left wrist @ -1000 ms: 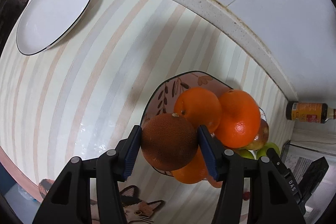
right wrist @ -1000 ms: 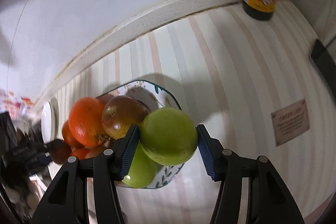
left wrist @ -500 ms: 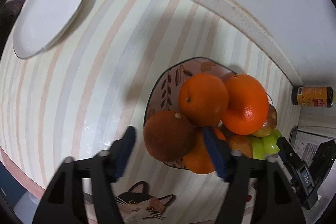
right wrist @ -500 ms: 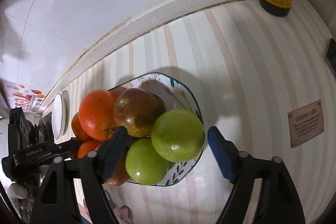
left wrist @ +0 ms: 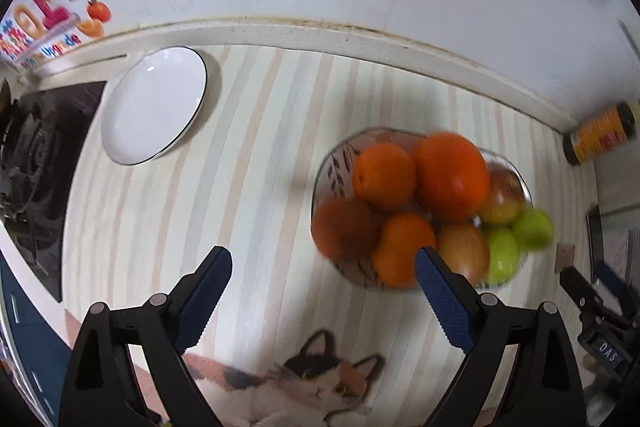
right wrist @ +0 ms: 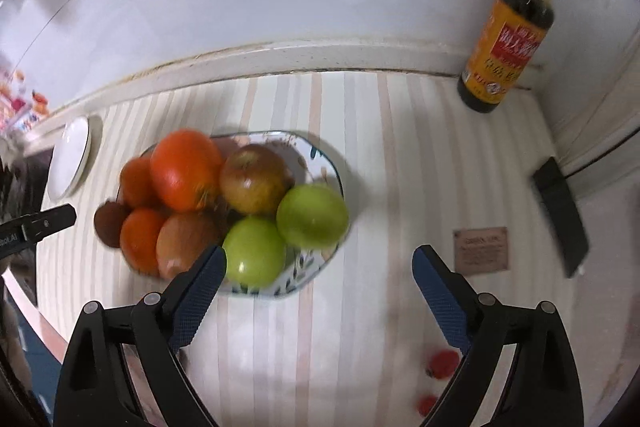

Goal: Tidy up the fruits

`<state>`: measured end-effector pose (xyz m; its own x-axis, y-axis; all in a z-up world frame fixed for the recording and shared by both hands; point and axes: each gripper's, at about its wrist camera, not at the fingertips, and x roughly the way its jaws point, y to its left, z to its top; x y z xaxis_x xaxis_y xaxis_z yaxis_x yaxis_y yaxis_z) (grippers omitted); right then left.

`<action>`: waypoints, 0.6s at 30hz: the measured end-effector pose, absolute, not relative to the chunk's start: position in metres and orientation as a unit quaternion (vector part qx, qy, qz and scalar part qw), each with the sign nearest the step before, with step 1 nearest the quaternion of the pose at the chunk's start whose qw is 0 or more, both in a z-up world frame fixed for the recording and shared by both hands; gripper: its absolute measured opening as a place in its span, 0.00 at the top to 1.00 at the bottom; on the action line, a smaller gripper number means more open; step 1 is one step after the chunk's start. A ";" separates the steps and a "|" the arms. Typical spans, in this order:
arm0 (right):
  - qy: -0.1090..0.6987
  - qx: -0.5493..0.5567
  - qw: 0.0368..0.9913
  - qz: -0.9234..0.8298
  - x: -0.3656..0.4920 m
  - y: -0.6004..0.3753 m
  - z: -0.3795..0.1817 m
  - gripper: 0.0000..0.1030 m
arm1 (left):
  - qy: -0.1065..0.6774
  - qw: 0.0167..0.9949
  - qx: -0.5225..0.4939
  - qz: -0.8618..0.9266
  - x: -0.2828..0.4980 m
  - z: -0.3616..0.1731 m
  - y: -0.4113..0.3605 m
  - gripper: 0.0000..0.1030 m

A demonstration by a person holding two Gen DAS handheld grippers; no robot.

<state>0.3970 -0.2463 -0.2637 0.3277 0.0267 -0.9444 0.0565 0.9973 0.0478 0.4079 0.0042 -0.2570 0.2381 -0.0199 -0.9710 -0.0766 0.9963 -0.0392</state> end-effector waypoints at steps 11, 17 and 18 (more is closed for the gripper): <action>0.542 0.028 0.840 -0.002 0.314 -0.225 -0.200 0.07 | 0.548 0.836 0.000 0.000 0.323 -0.194 -0.018 0.09; 0.515 0.035 0.856 0.001 0.268 -0.218 -0.164 0.07 | 0.507 0.862 0.006 -0.006 0.284 -0.155 -0.020 0.09; 0.512 0.037 0.858 0.003 0.261 -0.218 -0.158 0.06 | 0.502 0.865 0.006 -0.007 0.278 -0.150 -0.019 0.09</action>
